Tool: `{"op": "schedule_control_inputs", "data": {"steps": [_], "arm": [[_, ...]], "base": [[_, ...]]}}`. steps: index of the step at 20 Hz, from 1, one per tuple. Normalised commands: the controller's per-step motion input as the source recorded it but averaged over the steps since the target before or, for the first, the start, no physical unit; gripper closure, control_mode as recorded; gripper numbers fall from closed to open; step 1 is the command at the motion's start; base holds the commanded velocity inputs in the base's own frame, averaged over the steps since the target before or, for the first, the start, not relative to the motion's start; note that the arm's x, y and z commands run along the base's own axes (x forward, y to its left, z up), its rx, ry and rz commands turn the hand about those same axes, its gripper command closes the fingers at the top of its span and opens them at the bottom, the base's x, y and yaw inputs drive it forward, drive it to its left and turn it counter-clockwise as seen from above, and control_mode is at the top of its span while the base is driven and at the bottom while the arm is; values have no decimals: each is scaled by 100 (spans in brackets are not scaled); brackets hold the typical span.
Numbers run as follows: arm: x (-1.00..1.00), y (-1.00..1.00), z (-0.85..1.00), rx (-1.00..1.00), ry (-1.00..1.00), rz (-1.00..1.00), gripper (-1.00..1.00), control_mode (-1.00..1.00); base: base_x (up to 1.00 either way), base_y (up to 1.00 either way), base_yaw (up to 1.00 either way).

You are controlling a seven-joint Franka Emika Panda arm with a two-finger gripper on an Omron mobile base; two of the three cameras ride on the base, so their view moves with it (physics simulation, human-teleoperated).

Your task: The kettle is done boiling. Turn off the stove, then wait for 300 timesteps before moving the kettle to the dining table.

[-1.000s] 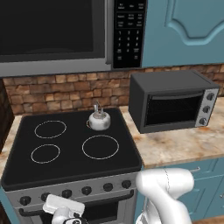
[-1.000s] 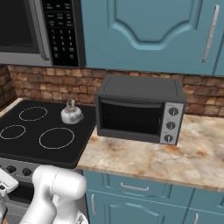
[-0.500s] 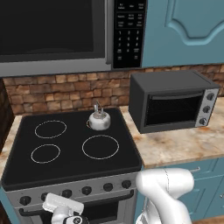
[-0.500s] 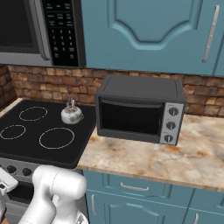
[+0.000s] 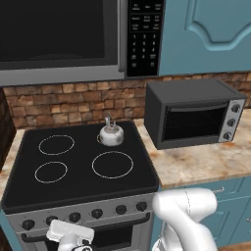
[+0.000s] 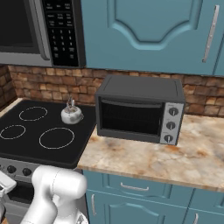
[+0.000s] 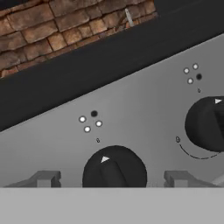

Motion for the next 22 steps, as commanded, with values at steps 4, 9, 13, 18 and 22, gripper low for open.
{"op": "schedule_control_inputs", "data": {"steps": [4, 9, 13, 18, 22], "arm": [[-46, 16, 0, 2, -11, 0, -100, -100], [-55, 6, 0, 2, -14, 0, -100, -100], [-63, 0, 5, 0, -24, -3, -100, -100], [-37, -4, 27, 1, -22, -5, -100, -100], [-15, -8, 35, 2, -17, -7, -100, -100]], "base": [[0, 0, 0], [0, 0, 0], [0, 0, 0], [0, 0, 0], [0, 0, 0]]}}
